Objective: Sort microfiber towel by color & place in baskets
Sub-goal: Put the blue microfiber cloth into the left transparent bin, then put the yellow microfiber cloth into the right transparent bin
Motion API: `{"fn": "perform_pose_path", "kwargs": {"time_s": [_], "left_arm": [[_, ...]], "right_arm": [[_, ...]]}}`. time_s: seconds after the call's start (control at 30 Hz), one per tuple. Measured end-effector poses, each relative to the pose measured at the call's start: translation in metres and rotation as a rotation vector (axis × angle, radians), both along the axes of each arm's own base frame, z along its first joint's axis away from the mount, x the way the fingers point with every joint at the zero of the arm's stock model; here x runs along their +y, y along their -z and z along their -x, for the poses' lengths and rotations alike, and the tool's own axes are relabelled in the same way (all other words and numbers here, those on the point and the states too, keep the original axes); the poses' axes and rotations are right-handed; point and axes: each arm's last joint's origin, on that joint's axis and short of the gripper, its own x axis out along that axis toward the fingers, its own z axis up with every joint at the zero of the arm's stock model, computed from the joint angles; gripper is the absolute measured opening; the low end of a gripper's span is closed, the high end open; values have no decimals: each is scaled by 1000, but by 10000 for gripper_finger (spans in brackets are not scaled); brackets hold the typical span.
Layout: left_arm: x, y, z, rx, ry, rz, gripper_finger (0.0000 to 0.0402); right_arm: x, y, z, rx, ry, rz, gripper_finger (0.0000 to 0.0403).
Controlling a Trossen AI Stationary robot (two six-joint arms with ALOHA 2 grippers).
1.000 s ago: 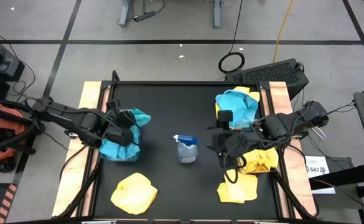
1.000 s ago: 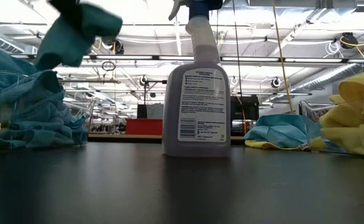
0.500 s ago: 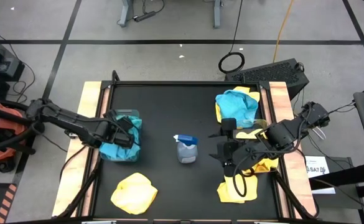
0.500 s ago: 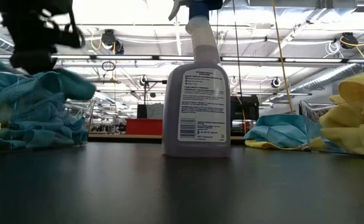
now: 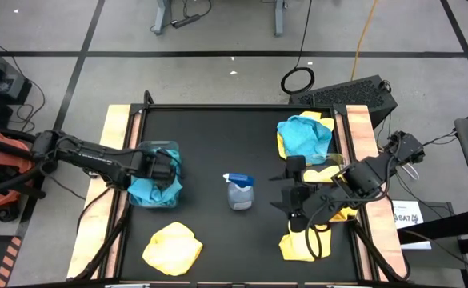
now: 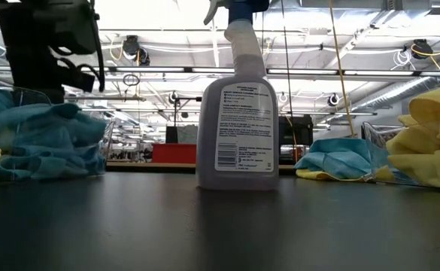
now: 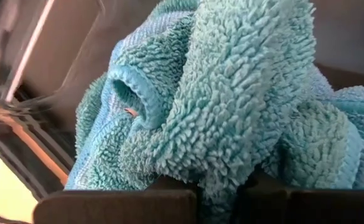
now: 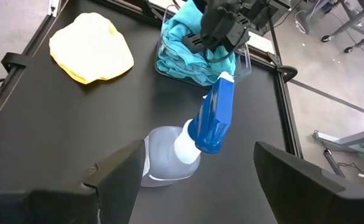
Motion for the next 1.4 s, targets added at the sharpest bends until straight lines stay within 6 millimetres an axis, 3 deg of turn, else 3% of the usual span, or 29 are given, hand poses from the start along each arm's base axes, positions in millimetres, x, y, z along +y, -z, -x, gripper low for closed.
{"fn": "perform_pose_path", "kwargs": {"time_s": [0.33, 0.47, 0.73, 0.87, 1.13, 1.4], "left_arm": [[7, 1, 1, 15, -48, 67, 21], [7, -7, -1, 30, -33, 83, 48], [6, -51, -10, 0, -2, 77, 151], [6, -80, -13, -32, 0, 69, 182], [7, -128, -6, -57, -17, 53, 189], [-12, -143, -16, -181, 162, 176, 189]], "right_arm": [[4, 0, 2, -5, 0, -17, 293], [4, 0, 2, -5, 2, -19, 293], [4, 0, 2, -3, -2, -14, 293], [4, 0, 2, -2, -4, -11, 293], [4, 0, 2, -1, -5, -10, 293], [4, 0, 2, 2, -10, -8, 293]]}}
